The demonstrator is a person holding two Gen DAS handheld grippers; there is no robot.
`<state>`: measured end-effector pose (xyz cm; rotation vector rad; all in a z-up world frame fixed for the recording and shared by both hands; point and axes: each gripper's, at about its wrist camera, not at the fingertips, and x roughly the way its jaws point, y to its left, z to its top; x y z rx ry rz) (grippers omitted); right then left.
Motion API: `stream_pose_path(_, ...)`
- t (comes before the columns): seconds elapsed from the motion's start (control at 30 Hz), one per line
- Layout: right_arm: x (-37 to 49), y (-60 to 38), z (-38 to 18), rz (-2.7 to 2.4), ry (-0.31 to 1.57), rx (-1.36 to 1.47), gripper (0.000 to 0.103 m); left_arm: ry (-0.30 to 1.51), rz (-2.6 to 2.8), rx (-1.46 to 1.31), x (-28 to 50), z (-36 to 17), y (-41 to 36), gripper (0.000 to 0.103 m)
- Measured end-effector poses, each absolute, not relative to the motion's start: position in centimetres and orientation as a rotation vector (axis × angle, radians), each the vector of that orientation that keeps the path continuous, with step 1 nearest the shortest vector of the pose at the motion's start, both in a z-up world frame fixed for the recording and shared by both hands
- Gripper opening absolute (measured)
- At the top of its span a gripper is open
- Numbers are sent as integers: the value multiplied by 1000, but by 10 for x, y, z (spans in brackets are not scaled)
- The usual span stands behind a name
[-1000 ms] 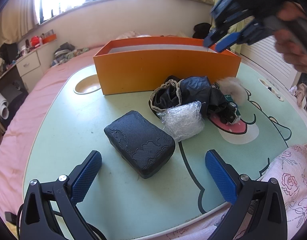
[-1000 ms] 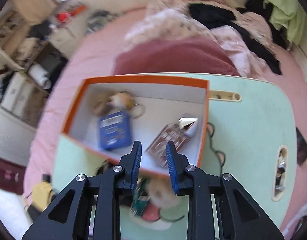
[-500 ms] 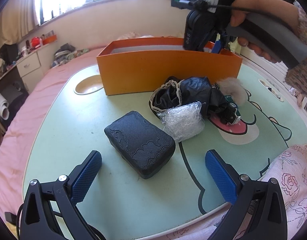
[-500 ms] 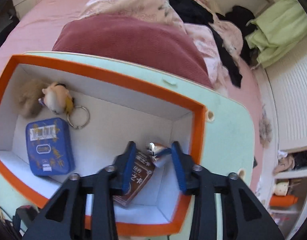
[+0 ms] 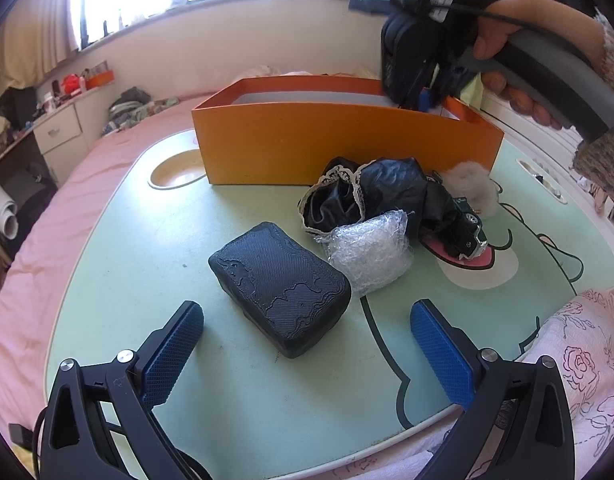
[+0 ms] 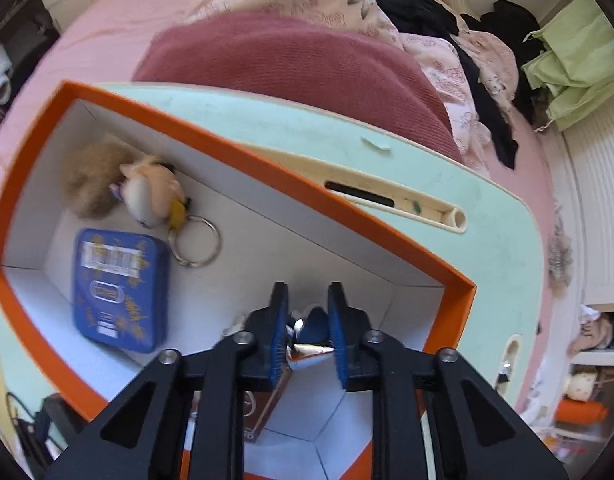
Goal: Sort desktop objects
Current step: 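Grasp the silver metal cup inside the box with the right gripper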
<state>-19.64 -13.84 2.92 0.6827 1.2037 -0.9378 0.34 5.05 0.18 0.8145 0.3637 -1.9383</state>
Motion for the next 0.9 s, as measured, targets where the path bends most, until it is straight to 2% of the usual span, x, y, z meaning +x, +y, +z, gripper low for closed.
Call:
stream_pose_path(0.03,-198,-137,34,-930,1175,680,5,364,-1938,814,3,2,51,103)
stream_pose_path(0.13,-205,-130,54,-882,1087,692,4,364,-1939,815,3,2,51,103)
stream_pose_path(0.33,-212,-115,74,-858,1039,645,5,364,-1939,814,3,2,51,103)
stream_pose_path(0.4,-206,-114,68,-823,1078,655,15,363,-1939,814,3,2,51,103)
stream_pose_path(0.47,-204,-117,59,-834,1086,667,40,363,-1939,815,3,2,52,103)
stream_pose_path(0.53,-202,-118,56,-863,1073,651,55,363,-1940,814,4,2,52,103)
stream_pose_path(0.57,-199,-118,53,-875,1070,649,58,363,-1940,814,3,2,52,103)
stream_pose_path(0.7,-185,-124,32,-905,1135,667,57,362,-1940,814,3,2,52,103)
stream_pose_path(0.73,-183,-126,25,-930,1151,660,53,362,-1940,814,3,2,52,103)
stream_pose_path(0.77,-183,-124,26,-967,1154,621,42,362,-1940,814,3,2,52,103)
stream_pose_path(0.8,-184,-121,27,-999,1156,589,38,362,-1941,813,3,2,52,103)
stream_pose_path(0.9,-191,-119,35,-952,1090,618,38,359,-1940,813,3,2,53,103)
